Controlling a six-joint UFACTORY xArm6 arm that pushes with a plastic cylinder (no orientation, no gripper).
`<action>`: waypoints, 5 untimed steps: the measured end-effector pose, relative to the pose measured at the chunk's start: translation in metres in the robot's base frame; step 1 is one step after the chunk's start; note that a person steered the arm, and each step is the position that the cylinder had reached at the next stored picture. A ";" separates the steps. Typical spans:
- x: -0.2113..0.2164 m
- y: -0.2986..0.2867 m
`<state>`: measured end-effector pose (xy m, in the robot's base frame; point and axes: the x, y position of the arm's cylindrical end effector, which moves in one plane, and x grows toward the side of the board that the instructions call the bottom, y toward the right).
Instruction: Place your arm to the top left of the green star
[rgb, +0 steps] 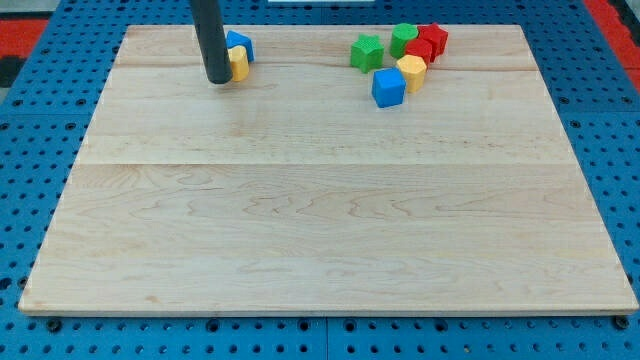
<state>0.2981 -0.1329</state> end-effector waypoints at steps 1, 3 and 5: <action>0.000 0.000; 0.043 0.055; 0.029 0.112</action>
<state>0.3273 -0.0208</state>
